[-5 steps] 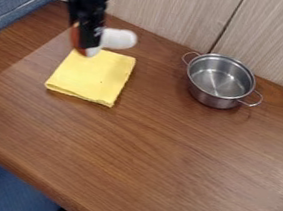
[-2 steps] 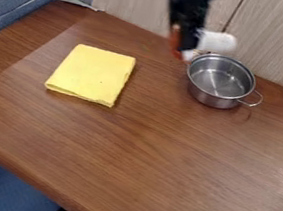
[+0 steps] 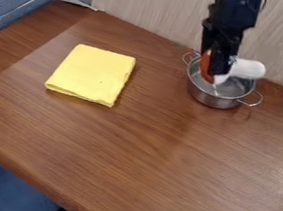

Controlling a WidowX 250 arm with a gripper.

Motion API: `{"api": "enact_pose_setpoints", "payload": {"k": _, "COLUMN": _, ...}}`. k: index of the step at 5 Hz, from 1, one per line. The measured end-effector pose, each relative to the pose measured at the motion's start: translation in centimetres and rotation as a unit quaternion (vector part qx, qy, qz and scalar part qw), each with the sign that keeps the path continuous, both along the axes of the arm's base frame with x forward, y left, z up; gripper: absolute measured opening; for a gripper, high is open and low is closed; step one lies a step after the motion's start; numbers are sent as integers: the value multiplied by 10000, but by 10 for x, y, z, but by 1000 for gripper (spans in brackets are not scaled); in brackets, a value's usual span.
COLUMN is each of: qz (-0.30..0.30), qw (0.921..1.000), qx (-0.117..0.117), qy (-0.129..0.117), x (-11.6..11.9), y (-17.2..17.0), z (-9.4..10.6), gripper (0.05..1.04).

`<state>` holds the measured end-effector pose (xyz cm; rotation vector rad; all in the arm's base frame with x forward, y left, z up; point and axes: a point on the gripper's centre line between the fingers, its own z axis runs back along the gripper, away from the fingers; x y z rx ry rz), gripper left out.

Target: Put the mushroom inside the silver pot

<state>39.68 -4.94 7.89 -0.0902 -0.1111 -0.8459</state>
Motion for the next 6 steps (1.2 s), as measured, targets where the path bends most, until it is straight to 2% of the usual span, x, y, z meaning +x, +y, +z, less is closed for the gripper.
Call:
{"api": "enact_pose_setpoints", "payload": {"k": 2, "qz": -51, "qw": 9999, "qx": 51, "qy": 120, "x": 20, "y": -4, "z": -26, "gripper": 576}}
{"api": "enact_pose_setpoints", "payload": {"k": 3, "qz": -46, "qw": 9998, "qx": 135, "qy": 127, "x": 24, "y": -3, "z": -28, "gripper": 656}}
{"api": "enact_pose_setpoints", "payload": {"k": 4, "qz": -22, "qw": 9991, "qx": 373, "qy": 178, "x": 21, "y": 1, "z": -32, "gripper": 945}}
{"api": "enact_pose_setpoints", "payload": {"k": 5, "qz": 3, "qw": 9985, "qx": 491, "qy": 240, "x": 18, "y": 3, "z": -33, "gripper": 1008}}
{"api": "enact_pose_setpoints", "payload": {"k": 6, "qz": 57, "qw": 9982, "qx": 504, "qy": 319, "x": 13, "y": 4, "z": -32, "gripper": 1003}}
